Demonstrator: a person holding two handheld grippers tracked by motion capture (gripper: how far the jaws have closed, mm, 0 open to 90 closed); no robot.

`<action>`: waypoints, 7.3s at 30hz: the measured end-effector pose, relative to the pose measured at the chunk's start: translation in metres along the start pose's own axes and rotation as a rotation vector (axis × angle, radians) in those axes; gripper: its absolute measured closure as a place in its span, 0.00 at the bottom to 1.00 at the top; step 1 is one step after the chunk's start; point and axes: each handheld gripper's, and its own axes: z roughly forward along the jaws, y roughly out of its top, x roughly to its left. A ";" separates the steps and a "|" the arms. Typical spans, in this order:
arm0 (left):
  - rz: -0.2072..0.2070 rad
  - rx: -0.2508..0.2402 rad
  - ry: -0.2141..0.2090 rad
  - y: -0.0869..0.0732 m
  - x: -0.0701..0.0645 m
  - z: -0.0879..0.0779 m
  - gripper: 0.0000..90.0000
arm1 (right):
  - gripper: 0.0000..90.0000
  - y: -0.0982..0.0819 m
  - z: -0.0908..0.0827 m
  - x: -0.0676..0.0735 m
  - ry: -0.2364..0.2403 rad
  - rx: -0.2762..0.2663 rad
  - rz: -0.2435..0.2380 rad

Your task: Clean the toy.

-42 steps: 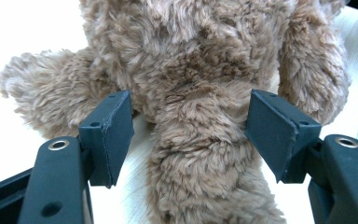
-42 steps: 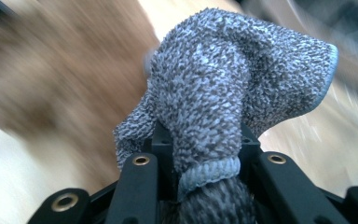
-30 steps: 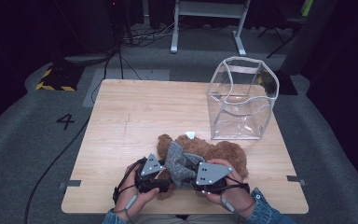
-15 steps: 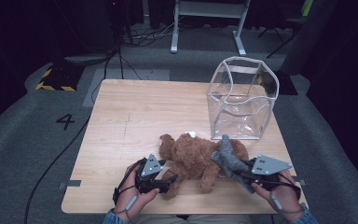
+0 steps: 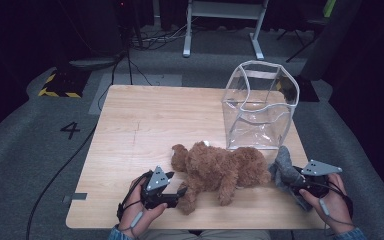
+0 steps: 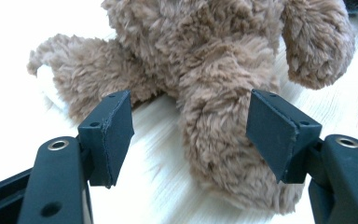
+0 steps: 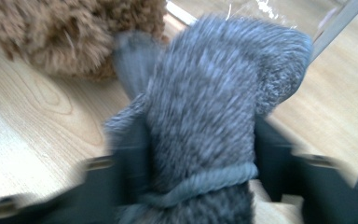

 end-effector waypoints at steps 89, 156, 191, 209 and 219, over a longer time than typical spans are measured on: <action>-0.004 -0.074 -0.031 0.012 -0.005 -0.008 0.58 | 0.22 -0.005 0.017 0.024 0.012 0.011 -0.016; -0.068 -0.104 -0.075 0.016 -0.011 -0.013 0.57 | 0.29 0.030 0.003 0.017 0.087 -0.272 0.148; -0.060 -0.125 -0.064 0.023 -0.023 -0.018 0.59 | 0.76 0.168 -0.004 0.152 0.485 -0.378 -0.303; -0.061 -0.118 -0.042 0.018 -0.020 -0.018 0.63 | 0.76 0.136 0.031 0.104 0.231 -0.218 -0.333; -0.069 -0.122 -0.048 0.019 -0.021 -0.018 0.63 | 0.77 0.093 -0.002 0.067 0.167 -0.148 -0.259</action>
